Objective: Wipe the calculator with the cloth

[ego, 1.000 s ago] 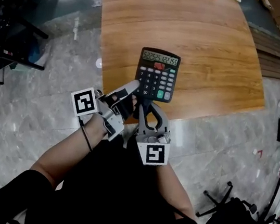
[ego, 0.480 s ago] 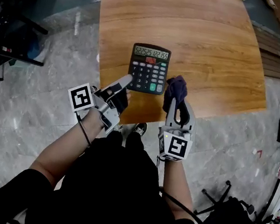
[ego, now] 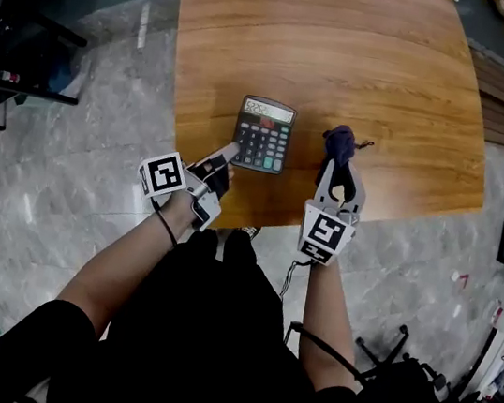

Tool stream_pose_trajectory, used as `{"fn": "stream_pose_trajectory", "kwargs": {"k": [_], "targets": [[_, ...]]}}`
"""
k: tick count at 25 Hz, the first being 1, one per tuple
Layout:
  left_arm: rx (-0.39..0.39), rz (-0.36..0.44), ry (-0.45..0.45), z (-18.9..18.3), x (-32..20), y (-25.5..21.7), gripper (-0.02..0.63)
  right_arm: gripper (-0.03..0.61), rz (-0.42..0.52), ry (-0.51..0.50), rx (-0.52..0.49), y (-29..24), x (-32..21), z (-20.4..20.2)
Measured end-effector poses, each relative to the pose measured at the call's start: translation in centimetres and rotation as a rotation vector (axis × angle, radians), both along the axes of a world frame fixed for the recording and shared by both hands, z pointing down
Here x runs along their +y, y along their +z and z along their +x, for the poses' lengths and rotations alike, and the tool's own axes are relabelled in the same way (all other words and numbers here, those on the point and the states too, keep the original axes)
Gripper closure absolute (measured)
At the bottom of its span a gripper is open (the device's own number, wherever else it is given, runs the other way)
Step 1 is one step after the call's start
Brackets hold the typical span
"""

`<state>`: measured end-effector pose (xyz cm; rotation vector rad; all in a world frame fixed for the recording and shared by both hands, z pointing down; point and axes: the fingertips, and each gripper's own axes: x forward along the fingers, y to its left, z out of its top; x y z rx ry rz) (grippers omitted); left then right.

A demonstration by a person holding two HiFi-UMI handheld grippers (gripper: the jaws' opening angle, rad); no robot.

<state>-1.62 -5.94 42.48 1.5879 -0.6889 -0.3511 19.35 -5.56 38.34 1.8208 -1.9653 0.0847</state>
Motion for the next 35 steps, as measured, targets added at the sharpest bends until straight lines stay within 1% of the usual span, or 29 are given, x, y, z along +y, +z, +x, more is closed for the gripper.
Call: {"fn": "stream_pose_trajectory", "kwargs": {"k": [2, 3, 6, 8, 11, 13, 14, 18, 19, 21, 23, 25, 26, 29, 33, 35], "targets": [[-0.019, -0.003, 0.014, 0.5, -0.2, 1.2, 0.551, 0.514, -0.087, -0.016, 0.014, 2.8, -0.7, -0.5], [-0.035, -0.006, 0.021, 0.5, -0.2, 1.7, 0.551, 0.514, -0.132, -0.025, 0.004, 4.1, -1.0, -1.0], [-0.068, -0.016, 0.027, 0.3, -0.2, 3.1, 0.552, 0.513, -0.245, -0.045, -0.064, 7.2, -1.3, -2.6], [-0.084, -0.013, 0.023, 0.2, -0.1, 3.7, 0.551, 0.514, -0.297, -0.038, -0.11, 8.7, -1.3, -3.2], [-0.166, -0.019, 0.037, 0.0, 0.1, 4.8, 0.54, 0.512, -0.344, -0.006, -0.145, 9.7, -1.6, -3.4], [-0.244, -0.025, 0.06, -0.2, 0.4, 5.3, 0.534, 0.512, -0.369, -0.003, -0.153, 10.0, -1.8, -3.6], [-0.299, -0.016, 0.08, -0.2, 0.5, 5.3, 0.534, 0.512, -0.379, -0.006, -0.152, 10.1, -1.8, -3.7], [-0.582, 0.056, 0.197, 0.0, 1.0, 5.7, 0.529, 0.512, -0.415, -0.021, -0.156, 10.1, -1.6, -3.9], [-0.635, 0.063, 0.219, -0.1, 1.2, 6.0, 0.527, 0.512, -0.429, -0.024, -0.16, 10.1, -1.5, -4.1], [-0.715, 0.073, 0.25, -0.3, 1.3, 6.3, 0.526, 0.506, -0.454, -0.031, -0.16, 10.0, -1.4, -4.3], [-0.785, 0.106, 0.276, -0.3, 1.3, 6.2, 0.52, 0.464, -0.448, -0.027, -0.151, 9.1, -1.4, -4.3], [-0.848, 0.151, 0.306, -0.2, 1.3, 5.9, 0.515, 0.459, -0.41, -0.012, -0.141, 7.3, -1.2, -4.0], [-0.866, 0.166, 0.318, -0.2, 1.5, 5.7, 0.514, 0.459, -0.388, -0.005, -0.141, 6.2, -0.9, -3.9], [-0.875, 0.197, 0.322, -0.7, 2.3, 4.1, 0.514, 0.459, -0.314, 0.011, -0.174, 2.6, 0.6, -4.0], [-0.897, 0.261, 0.299, -1.8, 2.9, 0.5, 0.516, 0.46, -0.181, 0.022, -0.219, -2.6, 2.5, -4.7], [-0.902, 0.299, 0.283, -2.1, 3.0, -1.5, 0.537, 0.46, -0.129, 0.013, -0.234, -4.9, 3.2, -5.6]]}}
